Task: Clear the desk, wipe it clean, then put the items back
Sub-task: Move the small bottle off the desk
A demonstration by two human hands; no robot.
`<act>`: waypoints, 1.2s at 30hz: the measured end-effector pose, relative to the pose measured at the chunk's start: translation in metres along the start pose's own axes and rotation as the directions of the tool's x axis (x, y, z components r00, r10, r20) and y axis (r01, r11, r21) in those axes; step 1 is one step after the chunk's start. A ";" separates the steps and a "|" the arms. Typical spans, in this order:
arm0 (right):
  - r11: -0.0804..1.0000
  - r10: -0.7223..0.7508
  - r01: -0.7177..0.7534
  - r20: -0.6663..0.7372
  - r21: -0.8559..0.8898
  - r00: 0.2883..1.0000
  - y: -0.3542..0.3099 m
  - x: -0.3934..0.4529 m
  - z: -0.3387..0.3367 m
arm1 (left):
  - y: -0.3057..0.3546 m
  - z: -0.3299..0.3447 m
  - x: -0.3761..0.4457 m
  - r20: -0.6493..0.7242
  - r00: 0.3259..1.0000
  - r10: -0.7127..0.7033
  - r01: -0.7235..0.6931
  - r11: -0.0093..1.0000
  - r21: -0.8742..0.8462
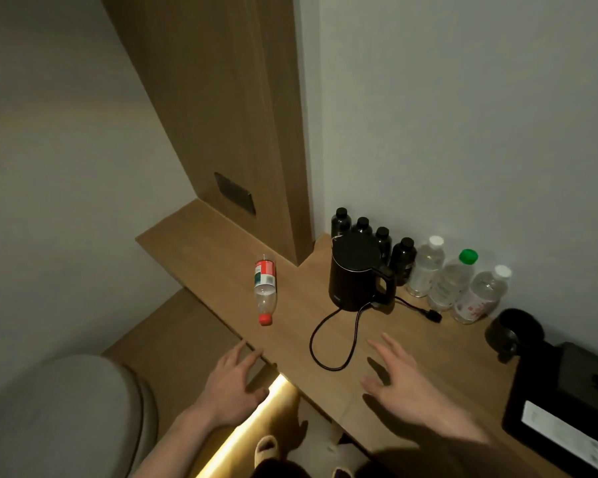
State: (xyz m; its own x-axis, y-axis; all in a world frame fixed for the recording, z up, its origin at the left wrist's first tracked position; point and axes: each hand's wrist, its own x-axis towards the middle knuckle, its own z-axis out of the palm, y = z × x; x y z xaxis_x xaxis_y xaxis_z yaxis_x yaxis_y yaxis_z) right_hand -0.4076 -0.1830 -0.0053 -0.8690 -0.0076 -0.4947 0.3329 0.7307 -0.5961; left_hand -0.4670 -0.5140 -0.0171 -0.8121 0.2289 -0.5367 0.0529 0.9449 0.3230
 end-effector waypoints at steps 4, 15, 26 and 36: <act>0.990 0.138 -0.138 -0.013 0.003 0.990 0.002 0.014 0.000 | -0.003 -0.016 0.054 0.056 0.998 0.007 -0.010 0.999 0.037; 0.935 0.350 -0.336 -0.143 0.115 0.926 -0.033 0.047 0.030 | -0.058 -0.007 0.220 0.338 0.940 0.039 -0.020 0.998 -0.060; 0.866 0.455 -0.366 -0.236 0.340 0.859 -0.090 0.040 0.059 | -0.065 -0.052 0.230 0.192 0.946 0.261 -0.253 0.965 -0.066; 0.783 0.540 -0.335 -0.305 0.524 0.784 -0.072 -0.067 0.069 | 0.027 -0.126 0.112 0.042 0.796 0.604 -0.605 0.795 0.047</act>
State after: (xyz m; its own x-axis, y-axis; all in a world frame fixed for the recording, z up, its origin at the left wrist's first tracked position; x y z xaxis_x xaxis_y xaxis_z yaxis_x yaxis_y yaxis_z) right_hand -0.3479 -0.2822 0.0267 -0.6137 0.5968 -0.5170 0.7435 0.2165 -0.6327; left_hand -0.6298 -0.4918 0.0297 -0.5898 0.7628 -0.2652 0.5611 0.6232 0.5448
